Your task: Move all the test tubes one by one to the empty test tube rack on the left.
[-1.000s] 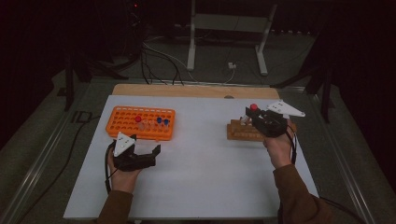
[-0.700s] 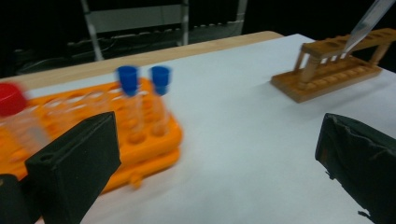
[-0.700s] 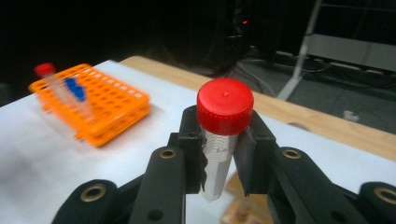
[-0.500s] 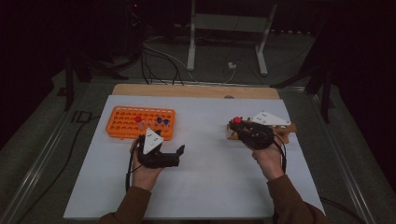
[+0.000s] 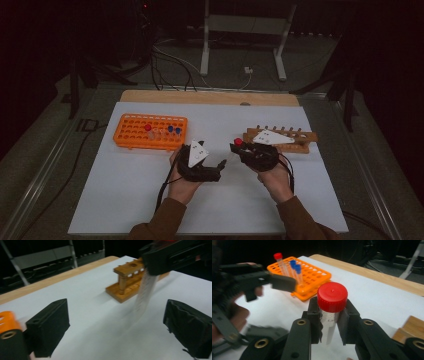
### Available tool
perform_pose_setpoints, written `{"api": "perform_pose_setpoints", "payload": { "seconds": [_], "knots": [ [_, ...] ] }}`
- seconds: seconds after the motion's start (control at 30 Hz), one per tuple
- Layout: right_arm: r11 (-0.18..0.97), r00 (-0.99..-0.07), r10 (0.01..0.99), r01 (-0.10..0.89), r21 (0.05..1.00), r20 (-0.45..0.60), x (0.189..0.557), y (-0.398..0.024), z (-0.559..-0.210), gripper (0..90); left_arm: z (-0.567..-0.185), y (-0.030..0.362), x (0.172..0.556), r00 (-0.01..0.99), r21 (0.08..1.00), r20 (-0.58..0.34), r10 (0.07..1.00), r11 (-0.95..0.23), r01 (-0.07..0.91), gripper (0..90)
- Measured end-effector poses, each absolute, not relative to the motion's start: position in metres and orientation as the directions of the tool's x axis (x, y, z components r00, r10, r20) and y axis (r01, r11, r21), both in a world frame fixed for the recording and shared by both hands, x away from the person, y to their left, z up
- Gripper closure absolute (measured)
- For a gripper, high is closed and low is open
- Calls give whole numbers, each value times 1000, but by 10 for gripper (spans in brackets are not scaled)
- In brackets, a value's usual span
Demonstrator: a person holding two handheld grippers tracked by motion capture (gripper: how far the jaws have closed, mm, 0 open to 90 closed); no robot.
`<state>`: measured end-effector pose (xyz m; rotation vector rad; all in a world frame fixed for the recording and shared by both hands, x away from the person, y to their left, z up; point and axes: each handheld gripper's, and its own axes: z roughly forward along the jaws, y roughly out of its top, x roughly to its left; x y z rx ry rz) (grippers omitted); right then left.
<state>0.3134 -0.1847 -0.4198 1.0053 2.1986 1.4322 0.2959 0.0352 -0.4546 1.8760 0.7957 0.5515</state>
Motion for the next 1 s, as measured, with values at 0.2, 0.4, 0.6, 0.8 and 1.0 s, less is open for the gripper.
{"api": "perform_pose_setpoints", "payload": {
  "seconds": [0.2, 0.4, 0.6, 0.8, 1.0],
  "knots": [
    [245, -720, 683, 385, 890, 123, 309, -175, -421, 743, -457, 18, 295, 714, 903, 34, 699, -327, 278, 233],
    [252, -729, 673, 387, 887, 127, 308, -170, -421, 743, -456, 17, 293, 722, 911, 35, 691, -319, 260, 461],
    [256, -733, 668, 388, 885, 128, 307, -168, -422, 743, -455, 19, 292, 744, 915, 28, 668, -316, 250, 662],
    [253, -734, 667, 387, 887, 130, 308, -169, -422, 704, -456, 19, 292, 752, 914, 22, 659, -318, 253, 744],
    [231, -733, 665, 383, 894, 142, 308, -177, -421, 493, -456, 24, 295, 733, 908, 22, 680, -320, 270, 746]
  ]
}}
